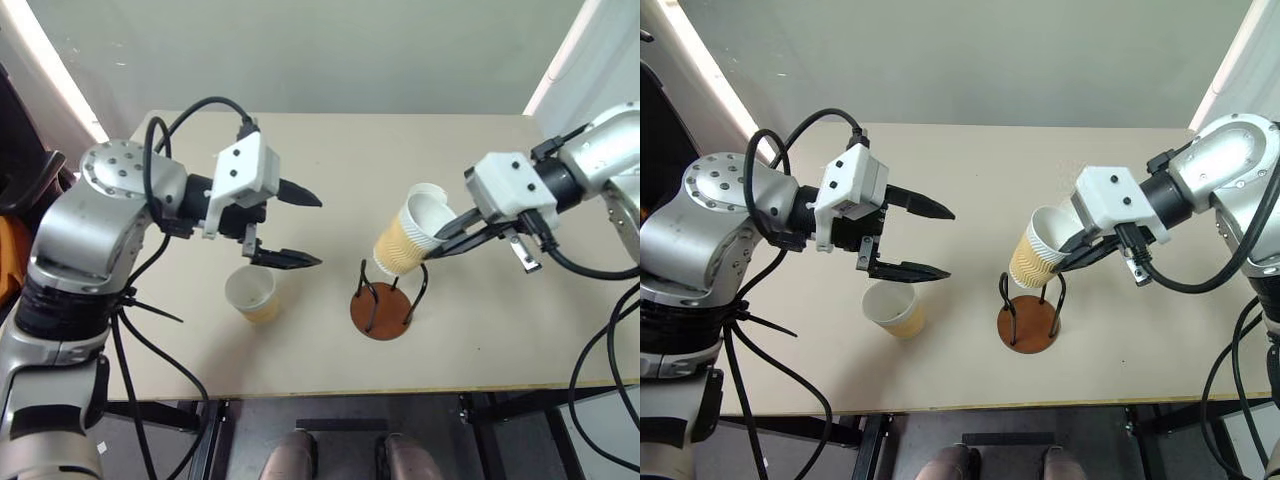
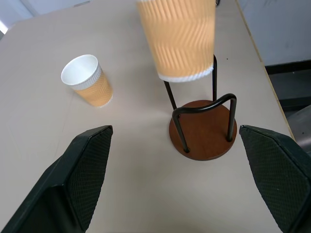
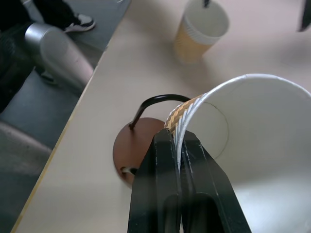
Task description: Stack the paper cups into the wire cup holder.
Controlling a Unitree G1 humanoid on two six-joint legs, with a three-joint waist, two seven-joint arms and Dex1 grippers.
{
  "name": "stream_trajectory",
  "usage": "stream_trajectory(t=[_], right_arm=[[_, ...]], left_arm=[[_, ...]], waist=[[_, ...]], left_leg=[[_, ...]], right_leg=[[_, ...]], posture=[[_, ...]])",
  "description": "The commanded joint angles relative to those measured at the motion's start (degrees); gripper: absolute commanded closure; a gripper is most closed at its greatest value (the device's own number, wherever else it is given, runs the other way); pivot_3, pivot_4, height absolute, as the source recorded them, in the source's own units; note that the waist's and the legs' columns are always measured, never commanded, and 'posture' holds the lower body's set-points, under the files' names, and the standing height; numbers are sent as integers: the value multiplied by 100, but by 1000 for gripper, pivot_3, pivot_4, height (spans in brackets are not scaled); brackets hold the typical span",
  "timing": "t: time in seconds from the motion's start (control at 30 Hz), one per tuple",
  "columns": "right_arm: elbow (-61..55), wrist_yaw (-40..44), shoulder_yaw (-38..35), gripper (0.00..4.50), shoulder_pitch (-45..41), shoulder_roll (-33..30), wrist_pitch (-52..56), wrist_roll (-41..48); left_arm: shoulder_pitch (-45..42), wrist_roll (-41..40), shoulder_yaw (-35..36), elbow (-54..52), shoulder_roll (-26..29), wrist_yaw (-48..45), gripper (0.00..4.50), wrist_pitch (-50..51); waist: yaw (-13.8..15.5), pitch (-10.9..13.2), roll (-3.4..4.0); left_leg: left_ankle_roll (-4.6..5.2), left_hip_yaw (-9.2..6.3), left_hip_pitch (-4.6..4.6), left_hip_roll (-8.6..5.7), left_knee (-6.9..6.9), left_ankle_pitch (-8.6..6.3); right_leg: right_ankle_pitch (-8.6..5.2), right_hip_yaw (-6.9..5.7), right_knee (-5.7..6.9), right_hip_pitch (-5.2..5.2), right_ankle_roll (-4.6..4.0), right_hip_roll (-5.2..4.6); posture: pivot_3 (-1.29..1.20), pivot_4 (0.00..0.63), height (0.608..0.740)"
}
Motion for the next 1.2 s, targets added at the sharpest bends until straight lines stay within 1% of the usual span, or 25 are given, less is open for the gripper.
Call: stream_trajectory(t=[0.03,0.13,0.2,0.3,0.33,0.4,0.57,0.6,0.7,0.73,0.77,0.87,0.93,1.0,1.03,1.07,1.2], right_arm=[[-243,27,282,4484,-20,-217,-247,126],[-56,27,339,4484,-72,-10,-393,-220],[46,27,321,4484,-155,120,-255,-331],[54,27,366,4484,-187,118,-256,-344],[54,27,383,4306,-196,115,-266,-346],[42,27,421,3903,-218,102,-294,-324],[-38,27,503,2227,-271,-12,-313,-153],[-5,27,479,1874,-285,2,-348,-215],[522,-58,226,805,-454,321,-378,-635],[878,-235,201,401,-557,448,-464,-876],[1239,-426,215,161,-649,559,-565,-1143],[2609,-1209,321,161,-937,1002,-883,-1989],[3506,-1657,490,161,-1119,1242,-1171,-2587],[4247,-1830,597,161,-1224,1433,-1501,-3006],[4546,-1823,603,161,-1262,1522,-1624,-3121],[4878,-1859,603,161,-1319,1626,-1759,-3237],[6186,-2319,574,161,-1635,2099,-2170,-3713]], left_arm=[[20,-42,196,-161,118,25,0,-50],[31,-43,175,-185,127,36,0,-46],[40,-28,151,-199,139,48,0,-42],[61,-19,133,-221,157,55,0,-29],[67,-10,122,-227,165,56,0,-30],[68,-1,113,-234,171,64,0,-22],[37,32,77,-216,143,89,0,-12],[5,92,70,-172,102,153,0,-64],[-268,439,-25,228,-205,678,0,-86],[-373,644,-94,427,-370,946,0,-133],[-470,822,-162,615,-527,1199,0,-122],[-706,1431,-481,1231,-898,1812,0,-65],[-796,1720,-657,1551,-1063,2043,0,-18],[-818,1794,-706,1657,-1177,2077,0,-10],[-815,1793,-707,1650,-1210,2059,0,-18],[-806,1778,-696,1617,-1235,2038,0,-11],[-717,1739,-660,1445,-1252,1986,0,48]], waist=[[0,0,0],[-10,0,-1],[-20,0,0],[-17,0,0],[-16,0,0],[-17,0,0],[-17,0,0],[-17,0,0],[-19,-1,-1],[-20,0,-1],[-20,0,-1],[-15,0,-1],[-16,0,-1],[-14,0,-1],[-11,1,-2],[-11,1,-2],[-9,2,1]], left_leg=[[0,0,0,0,0,0],[0,0,2,1,3,0],[0,0,3,1,5,0],[0,0,3,1,5,0],[0,0,3,1,5,0],[-1,0,2,1,5,0],[-2,0,3,1,2,-2],[-2,0,3,1,2,-2],[-3,0,4,1,4,-2],[-3,0,6,2,5,-2],[-3,0,6,2,6,-3],[4,-3,6,1,4,-6],[5,-3,8,0,9,-4],[7,-3,5,-2,5,2],[6,-3,4,-1,3,3],[5,-3,-1,-1,-1,3],[-22,0,-11,-1,-12,18]], right_leg=[[-2,-1,1,0,-3,0],[-6,-2,2,1,-11,0],[-5,-1,3,0,-11,0],[-4,-2,6,0,-13,0],[-4,-2,6,0,-13,0],[-4,-2,4,0,-13,0],[-4,-2,5,0,-13,0],[-4,-2,4,0,-13,0],[-6,-2,6,2,-17,-1],[-5,-2,6,1,-21,-1],[-3,-1,6,1,-27,-2],[18,-2,2,-1,-45,-7],[36,0,1,-2,-45,-9],[52,0,0,-10,-33,-9],[69,-1,2,-13,-5,-9],[73,-2,0,-20,2,-8],[74,1,0,-45,3,-5]], posture=[[0,150,740],[0,150,740],[0,150,740],[0,150,740],[0,150,740],[0,150,740],[0,150,740],[0,150,740],[0,150,740],[0,150,740],[0,150,740],[0,150,740],[0,150,740],[0,150,740],[0,150,740],[0,150,740],[0,150,740]])
